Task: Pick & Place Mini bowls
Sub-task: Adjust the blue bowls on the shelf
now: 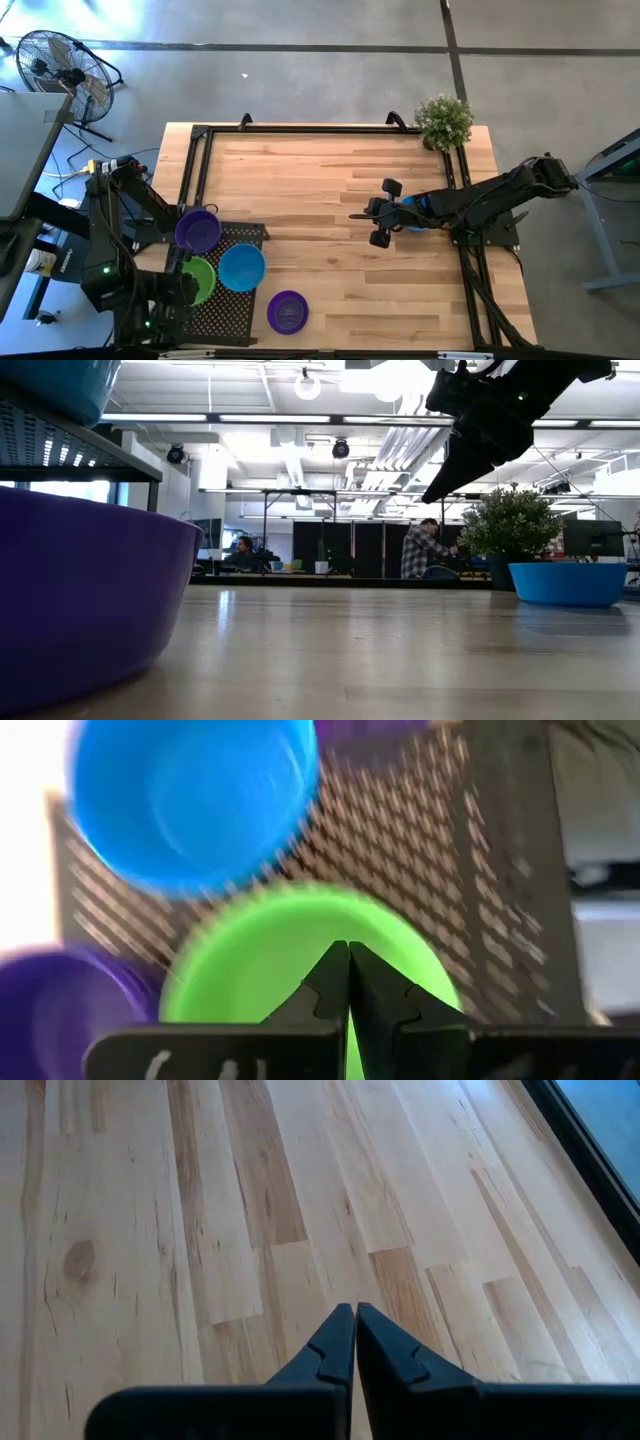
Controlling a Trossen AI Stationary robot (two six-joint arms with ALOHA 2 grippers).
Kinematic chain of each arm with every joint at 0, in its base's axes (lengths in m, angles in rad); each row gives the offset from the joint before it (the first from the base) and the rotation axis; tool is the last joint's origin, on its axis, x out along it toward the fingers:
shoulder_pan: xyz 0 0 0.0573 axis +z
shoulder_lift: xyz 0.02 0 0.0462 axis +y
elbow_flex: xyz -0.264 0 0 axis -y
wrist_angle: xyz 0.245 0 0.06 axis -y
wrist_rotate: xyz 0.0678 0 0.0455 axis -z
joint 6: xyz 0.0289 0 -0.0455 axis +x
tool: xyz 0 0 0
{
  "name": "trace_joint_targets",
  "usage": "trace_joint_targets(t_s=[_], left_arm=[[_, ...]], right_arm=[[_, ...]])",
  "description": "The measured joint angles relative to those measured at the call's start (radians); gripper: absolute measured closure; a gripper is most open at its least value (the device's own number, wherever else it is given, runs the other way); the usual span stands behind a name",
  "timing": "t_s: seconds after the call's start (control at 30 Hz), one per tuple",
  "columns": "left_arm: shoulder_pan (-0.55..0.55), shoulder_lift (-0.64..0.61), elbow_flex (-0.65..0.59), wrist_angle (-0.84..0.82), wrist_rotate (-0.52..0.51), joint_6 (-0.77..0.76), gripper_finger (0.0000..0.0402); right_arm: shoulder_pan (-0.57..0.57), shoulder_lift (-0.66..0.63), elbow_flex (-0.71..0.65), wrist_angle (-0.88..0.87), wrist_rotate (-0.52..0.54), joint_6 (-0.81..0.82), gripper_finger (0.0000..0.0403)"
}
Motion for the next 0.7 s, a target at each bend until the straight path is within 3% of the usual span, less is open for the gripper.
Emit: trace_joint_targets(t_s=[0.17, 0.3, 0.5, 0.7], left_arm=[[0.042, -0.025, 0.000, 0.005, -0.227, 0.178, 0.0401], [0.183, -0.025, 0.000, 0.067, -0.263, 0.365, 0.0401], [0.359, -0.025, 0.000, 0.208, -0.117, 0.655, 0.0401], [0.501, -0.031, -0.056, 0.318, 0.002, 0.816, 0.0401]], right_arm=[[0.000, 0.000, 0.000, 0.000, 0.000, 0.000, 0.0399], [0.000, 0.000, 0.000, 0.000, 0.000, -0.001, 0.0402], [0.000, 0.000, 0.000, 0.000, 0.000, -0.004, 0.0402], [0.000, 0.000, 0.000, 0.000, 0.000, -0.008, 0.0402]])
